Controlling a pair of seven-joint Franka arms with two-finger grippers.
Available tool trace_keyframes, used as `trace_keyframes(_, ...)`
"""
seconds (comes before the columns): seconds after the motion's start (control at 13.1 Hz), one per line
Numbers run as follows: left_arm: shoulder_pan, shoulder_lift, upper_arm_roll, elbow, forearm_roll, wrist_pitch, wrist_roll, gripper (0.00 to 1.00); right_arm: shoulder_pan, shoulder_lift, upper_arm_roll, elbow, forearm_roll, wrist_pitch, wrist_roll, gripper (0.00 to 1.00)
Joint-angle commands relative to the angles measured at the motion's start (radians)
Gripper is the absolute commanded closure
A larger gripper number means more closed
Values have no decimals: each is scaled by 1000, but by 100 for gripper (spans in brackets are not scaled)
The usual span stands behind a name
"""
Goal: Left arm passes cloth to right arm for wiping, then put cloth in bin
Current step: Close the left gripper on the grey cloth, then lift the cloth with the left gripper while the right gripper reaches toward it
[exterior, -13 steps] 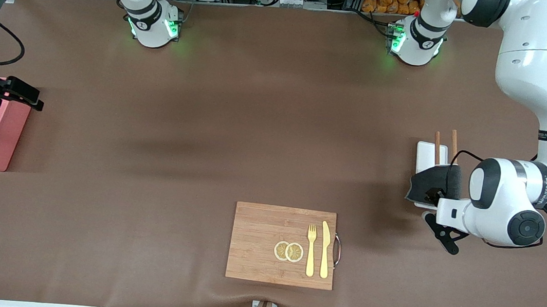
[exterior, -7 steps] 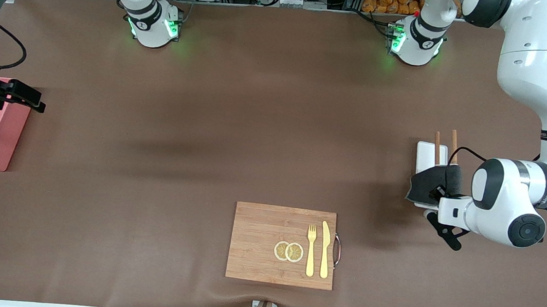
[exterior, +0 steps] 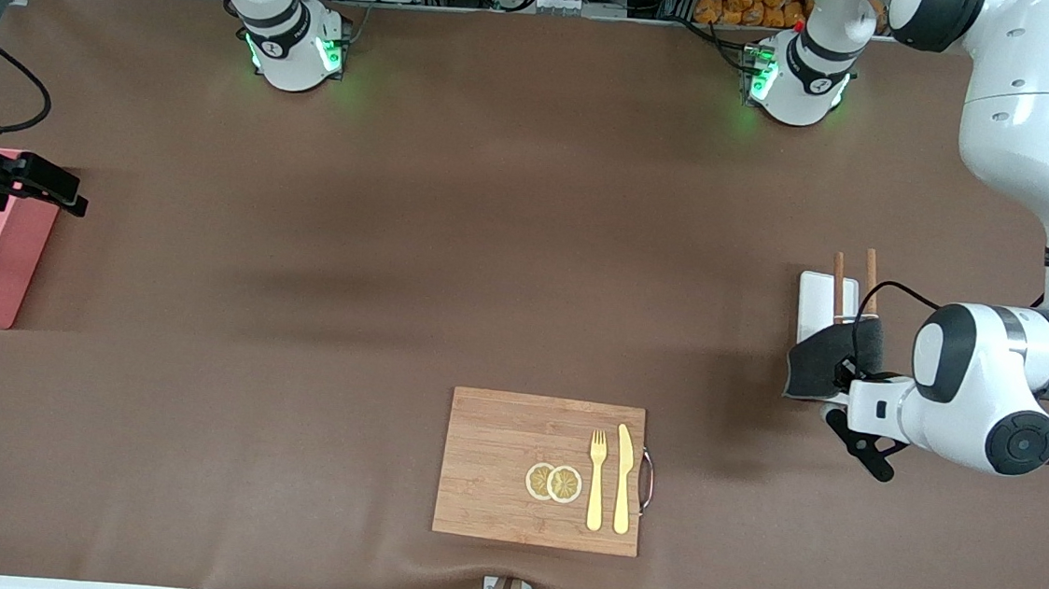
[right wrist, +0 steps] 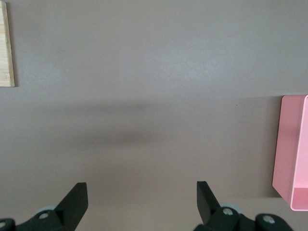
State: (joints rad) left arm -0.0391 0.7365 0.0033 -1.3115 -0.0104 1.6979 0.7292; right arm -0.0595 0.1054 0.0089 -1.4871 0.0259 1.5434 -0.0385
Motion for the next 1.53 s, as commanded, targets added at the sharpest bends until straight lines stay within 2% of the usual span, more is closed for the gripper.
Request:
trace_keyframes(0.0, -15, -19, -2, -3, 0, -14, -50, 100, -11, 2, 5, 8, 29, -6, 14, 0)
trace_keyframes(0.08, -15, -28, -5, -3, -3, -14, -59, 100, -14, 2, 5, 10, 51, -6, 17, 0)
trace_keyframes(0.31, -10, -103, -6, -3, -11, -17, -102, 100, -42, 2, 3, 10, 239, -51, 202, 0)
trace_keyframes(0.54, -13, -205, -9, 0, -28, -46, -218, 100, -19, 8, 8, 10, 259, -62, 322, 0)
trace_keyframes(0.61, -15, -229, -11, 1, -67, -59, -278, 100, 7, 11, 11, 10, 273, -65, 435, 0)
trace_keyframes(0.69, -19, -235, -14, 1, -101, -63, -340, 100, 33, 11, 10, 10, 328, -78, 559, 0)
trace_keyframes(0.84, -56, -243, -60, 6, -132, -61, -480, 100, 44, 34, 10, 13, 443, -92, 771, 0)
trace_keyframes(1.07, -73, -253, -187, 20, -175, -49, -696, 100, 44, 89, 10, 11, 610, -123, 977, 0)
trace_keyframes(1.3, -76, -253, -279, 20, -307, 25, -850, 100, 105, 155, 8, 15, 704, -115, 1110, 0)
trace_keyframes(1.45, -84, -246, -365, 20, -336, 109, -976, 100, 139, 184, 8, 13, 710, -73, 1164, 0)
